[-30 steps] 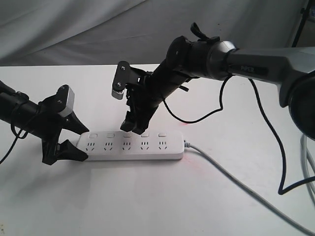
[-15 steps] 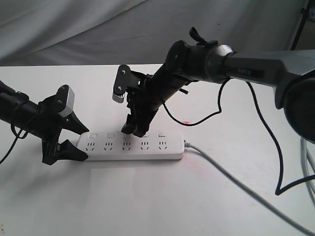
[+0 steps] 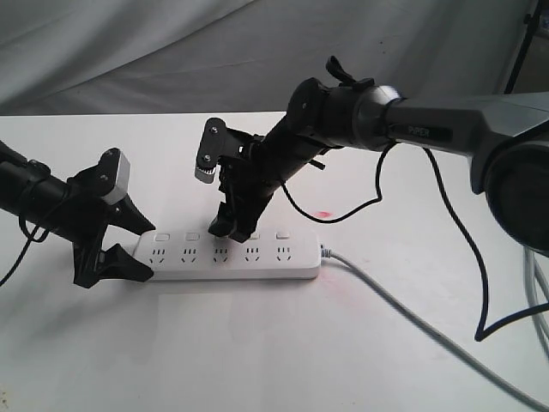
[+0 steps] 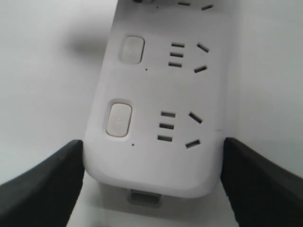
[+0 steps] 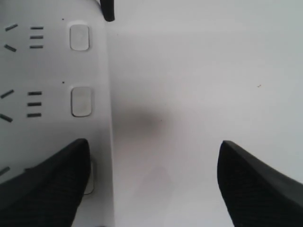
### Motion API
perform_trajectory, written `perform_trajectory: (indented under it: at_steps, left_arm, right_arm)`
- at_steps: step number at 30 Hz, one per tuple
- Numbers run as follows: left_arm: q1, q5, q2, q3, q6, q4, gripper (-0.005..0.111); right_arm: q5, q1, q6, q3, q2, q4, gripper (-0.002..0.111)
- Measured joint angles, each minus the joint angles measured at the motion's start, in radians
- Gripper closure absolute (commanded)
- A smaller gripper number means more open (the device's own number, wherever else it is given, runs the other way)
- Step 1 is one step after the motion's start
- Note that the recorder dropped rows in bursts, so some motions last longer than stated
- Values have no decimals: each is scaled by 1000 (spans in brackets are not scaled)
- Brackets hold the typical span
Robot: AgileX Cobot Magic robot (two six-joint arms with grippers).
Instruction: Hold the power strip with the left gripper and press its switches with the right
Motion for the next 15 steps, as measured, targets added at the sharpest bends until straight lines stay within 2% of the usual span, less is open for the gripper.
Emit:
perform_trajectory:
  at_steps: [15]
  left_arm:
    - [0, 0, 0, 0, 0, 0, 107]
  right_arm:
    - [3, 8, 17, -17, 17, -41, 39]
